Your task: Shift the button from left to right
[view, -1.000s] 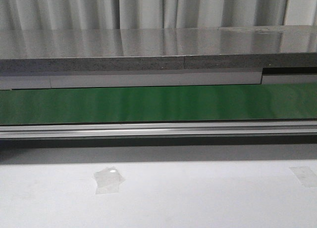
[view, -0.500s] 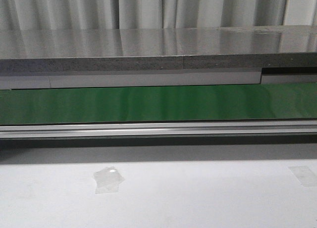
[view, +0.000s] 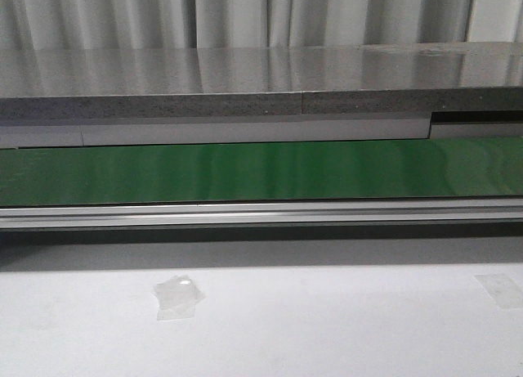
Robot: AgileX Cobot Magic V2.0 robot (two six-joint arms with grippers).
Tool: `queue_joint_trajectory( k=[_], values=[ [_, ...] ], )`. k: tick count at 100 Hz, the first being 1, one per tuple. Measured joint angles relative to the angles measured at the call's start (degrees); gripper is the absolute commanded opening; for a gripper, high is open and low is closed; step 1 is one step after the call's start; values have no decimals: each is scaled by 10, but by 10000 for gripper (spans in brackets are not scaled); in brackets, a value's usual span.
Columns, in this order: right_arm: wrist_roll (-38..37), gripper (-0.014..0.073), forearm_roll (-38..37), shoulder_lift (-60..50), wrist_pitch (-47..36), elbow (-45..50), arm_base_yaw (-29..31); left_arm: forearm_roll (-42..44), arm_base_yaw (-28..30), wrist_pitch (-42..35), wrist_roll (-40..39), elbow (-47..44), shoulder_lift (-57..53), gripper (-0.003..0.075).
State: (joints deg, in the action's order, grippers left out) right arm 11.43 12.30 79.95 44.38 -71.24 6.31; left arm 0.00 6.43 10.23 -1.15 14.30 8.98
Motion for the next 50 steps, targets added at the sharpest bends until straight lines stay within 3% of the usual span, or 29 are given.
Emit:
queue_joint_trajectory(
  k=[50],
  values=[
    [33,491,0,-276,-102,289,0,0,0,0,0,0,0,-20]
  ],
)
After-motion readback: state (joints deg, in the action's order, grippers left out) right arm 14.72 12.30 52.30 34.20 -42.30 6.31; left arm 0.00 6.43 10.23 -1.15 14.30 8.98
